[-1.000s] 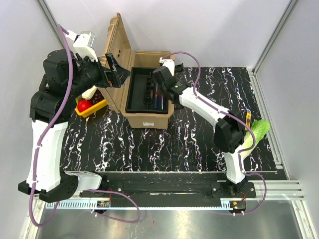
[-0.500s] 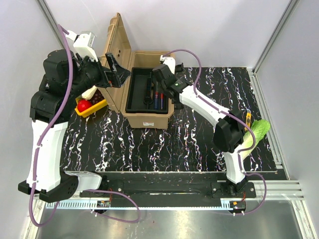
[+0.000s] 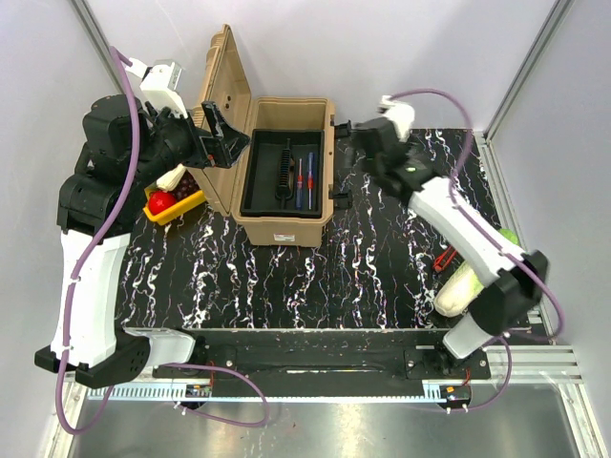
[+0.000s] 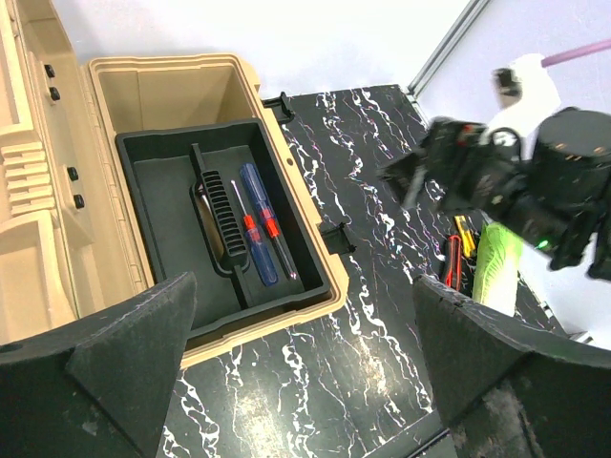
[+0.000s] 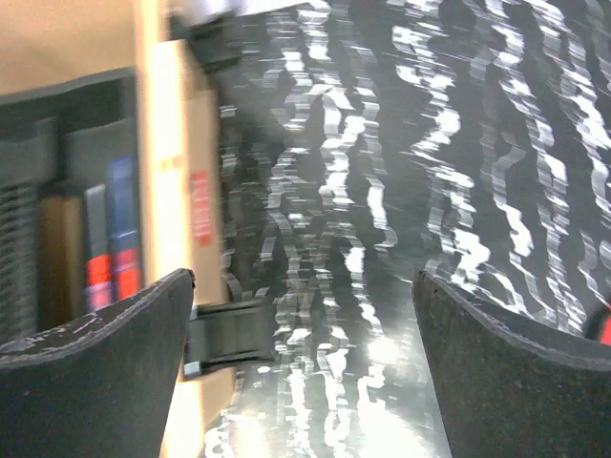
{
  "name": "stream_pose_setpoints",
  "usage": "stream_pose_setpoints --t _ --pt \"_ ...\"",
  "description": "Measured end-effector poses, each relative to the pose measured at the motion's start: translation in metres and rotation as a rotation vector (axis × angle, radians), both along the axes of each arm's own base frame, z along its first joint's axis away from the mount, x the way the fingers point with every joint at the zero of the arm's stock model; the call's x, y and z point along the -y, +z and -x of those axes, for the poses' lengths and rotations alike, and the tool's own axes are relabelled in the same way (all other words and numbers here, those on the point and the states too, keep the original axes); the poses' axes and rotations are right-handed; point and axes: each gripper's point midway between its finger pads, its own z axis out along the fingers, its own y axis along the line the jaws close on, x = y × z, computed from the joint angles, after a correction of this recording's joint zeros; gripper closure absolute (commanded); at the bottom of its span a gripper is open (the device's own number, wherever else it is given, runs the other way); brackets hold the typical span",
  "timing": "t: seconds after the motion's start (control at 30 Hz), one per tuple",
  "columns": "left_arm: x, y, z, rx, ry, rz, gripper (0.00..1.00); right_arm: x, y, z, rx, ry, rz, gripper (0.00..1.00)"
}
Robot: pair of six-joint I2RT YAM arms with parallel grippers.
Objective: Pack the tool kit
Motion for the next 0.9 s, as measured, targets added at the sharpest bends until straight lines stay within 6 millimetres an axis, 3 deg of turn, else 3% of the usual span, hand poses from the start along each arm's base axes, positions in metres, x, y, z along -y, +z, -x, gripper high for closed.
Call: stream_pose_setpoints --t 0.07,0.13,0.23,0.3,0.43,0.57,0.9 --pt "0.0 0.0 0.0 0.0 0.0 0.0 0.01 0.047 -0.004 0.004 -0.016 -0.096 -0.034 0.01" --pt "0.0 0.0 0.0 0.0 0.0 0.0 0.01 0.107 -0.024 0.008 -0.057 -0.233 -0.077 0.01" --pt "0.0 0.0 0.0 0.0 -0.001 0.001 0.01 0.184 -0.071 0.026 -0.164 -0.437 -0.105 0.01" --pt "0.001 0.0 0.001 -0.001 -0.005 0.001 0.01 0.213 -0.106 0.044 -0.256 -0.534 -0.116 0.01" --pt "0.002 0.0 0.001 -0.001 -0.013 0.003 0.01 0.237 -0.157 0.08 -0.404 -0.65 -0.139 0.02" --pt "0.002 0.0 0.002 -0.002 -0.015 0.004 0.01 0.25 -0.184 0.102 -0.485 -0.738 -0.178 0.02" --pt "0.002 0.0 0.001 -0.001 -0.015 0.003 0.01 0.263 -0.234 0.109 -0.598 -0.807 -0.246 0.09"
